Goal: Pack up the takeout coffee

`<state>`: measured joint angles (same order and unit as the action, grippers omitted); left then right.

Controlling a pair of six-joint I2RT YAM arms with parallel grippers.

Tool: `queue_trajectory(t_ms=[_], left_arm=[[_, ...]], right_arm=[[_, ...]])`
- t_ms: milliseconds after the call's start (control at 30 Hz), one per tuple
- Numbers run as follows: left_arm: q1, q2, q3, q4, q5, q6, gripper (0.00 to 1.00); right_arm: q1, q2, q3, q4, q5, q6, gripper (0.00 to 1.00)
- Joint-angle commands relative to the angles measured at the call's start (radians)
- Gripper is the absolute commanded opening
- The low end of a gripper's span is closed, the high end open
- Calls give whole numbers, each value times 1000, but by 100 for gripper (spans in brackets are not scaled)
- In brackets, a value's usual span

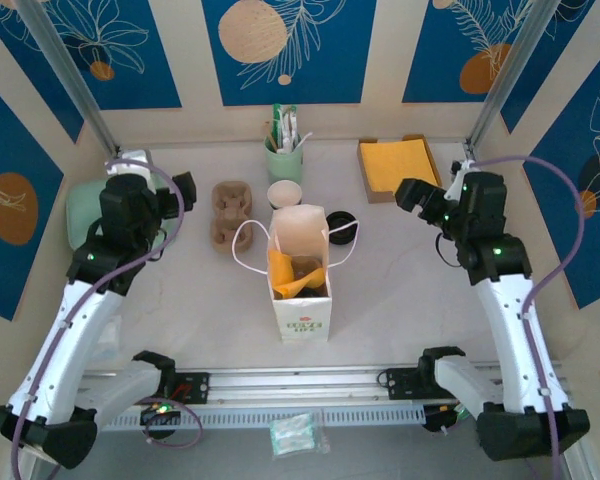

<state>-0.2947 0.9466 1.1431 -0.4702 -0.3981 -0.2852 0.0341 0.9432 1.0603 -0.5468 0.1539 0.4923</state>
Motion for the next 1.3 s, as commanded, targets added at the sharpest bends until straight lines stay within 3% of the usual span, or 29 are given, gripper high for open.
queue_trajectory(t_ms=[0, 333, 767, 1133, 1267], left_arm=[[35, -31, -97, 112, -63, 70, 99], [69, -16, -453, 492, -89, 134, 99], [100, 202, -684, 886, -120, 265, 99], [182, 407, -812, 1278, 63, 307, 99], [222, 427, -779, 1236, 190, 302, 99]], right_arm=[[-48, -29, -145, 233, 122, -16, 99], [-93, 26, -458, 576, 188, -157, 99], [-74, 240, -566, 891, 163, -249, 99], [4, 457, -661, 1283, 123, -360, 99], [9, 577, -694, 1449, 96, -379, 99]])
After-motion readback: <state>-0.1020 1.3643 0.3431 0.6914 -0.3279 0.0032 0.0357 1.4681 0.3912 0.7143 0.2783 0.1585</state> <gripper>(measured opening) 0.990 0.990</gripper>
